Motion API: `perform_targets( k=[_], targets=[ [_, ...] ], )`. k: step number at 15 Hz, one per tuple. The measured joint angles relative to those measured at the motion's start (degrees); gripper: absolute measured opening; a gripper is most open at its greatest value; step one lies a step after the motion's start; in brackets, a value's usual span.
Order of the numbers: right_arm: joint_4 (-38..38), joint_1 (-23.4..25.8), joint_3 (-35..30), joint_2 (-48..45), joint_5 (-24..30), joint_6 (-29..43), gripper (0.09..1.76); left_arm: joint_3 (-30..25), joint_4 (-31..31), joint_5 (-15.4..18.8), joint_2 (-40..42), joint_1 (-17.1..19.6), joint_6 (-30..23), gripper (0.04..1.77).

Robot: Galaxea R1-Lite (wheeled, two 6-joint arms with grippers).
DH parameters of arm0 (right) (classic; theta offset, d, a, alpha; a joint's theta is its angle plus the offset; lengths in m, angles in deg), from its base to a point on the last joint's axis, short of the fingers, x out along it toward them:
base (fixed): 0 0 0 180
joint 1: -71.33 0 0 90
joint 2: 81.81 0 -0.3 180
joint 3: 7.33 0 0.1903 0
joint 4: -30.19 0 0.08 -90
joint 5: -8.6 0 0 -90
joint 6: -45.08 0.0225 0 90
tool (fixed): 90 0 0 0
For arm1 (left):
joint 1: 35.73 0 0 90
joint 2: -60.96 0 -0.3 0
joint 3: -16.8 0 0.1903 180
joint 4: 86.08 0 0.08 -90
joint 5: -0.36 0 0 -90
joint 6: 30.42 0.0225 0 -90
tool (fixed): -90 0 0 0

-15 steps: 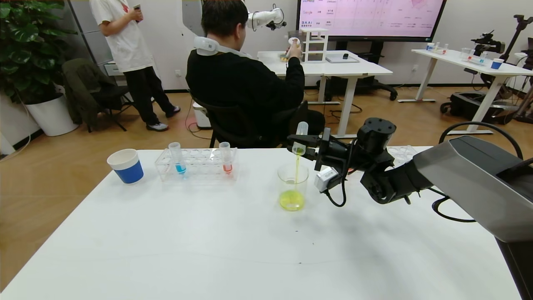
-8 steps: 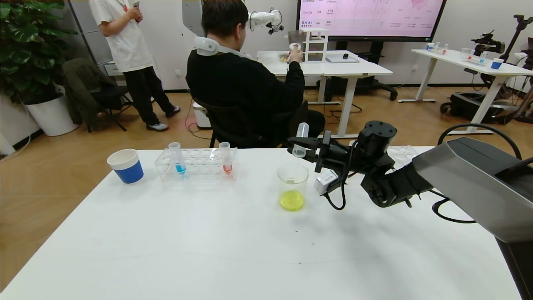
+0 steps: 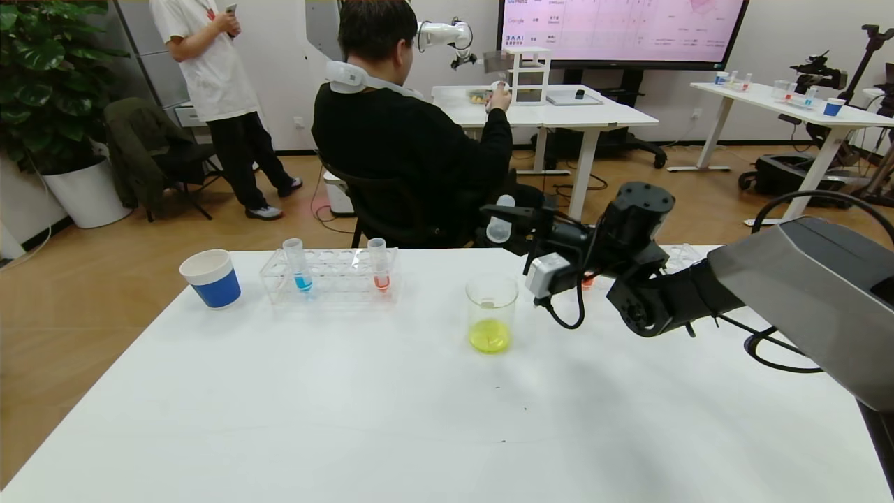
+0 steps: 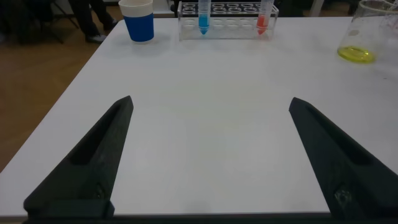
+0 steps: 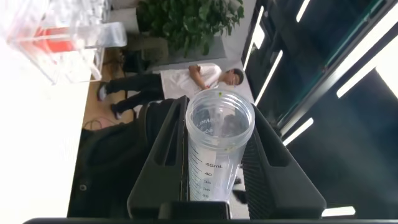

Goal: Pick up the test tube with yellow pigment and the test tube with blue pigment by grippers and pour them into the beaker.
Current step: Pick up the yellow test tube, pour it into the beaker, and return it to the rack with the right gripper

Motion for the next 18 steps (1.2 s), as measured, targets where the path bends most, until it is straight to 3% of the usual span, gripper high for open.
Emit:
perform_targets(
  k=[2,6,9,14,18],
  targets=[
    [-1.00,-0.27,-0.61,-2.95,-4.79,9.12,0.51,0.00,0.00,0.00,0.00,0.00,0.02,1.75],
    [-2.57,-1.82,-1.18,-8.33,-23.04,36.68,0.51,0.00,0.00,0.00,0.00,0.00,0.02,1.75],
    [-11.86,-3.00,-3.56,-14.01,-34.69,52.46,0.51,0.00,0.00,-0.02,0.00,0.00,0.00,1.75],
    [-17.01,-3.16,-17.14,-22.91,-38.67,71.36,0.51,0.00,0.00,0.00,0.00,0.00,0.00,1.75],
    [-25.67,1.02,-22.41,-29.75,-38.14,75.33,0.51,0.00,0.00,0.00,0.00,0.00,0.02,1.75]
  ],
)
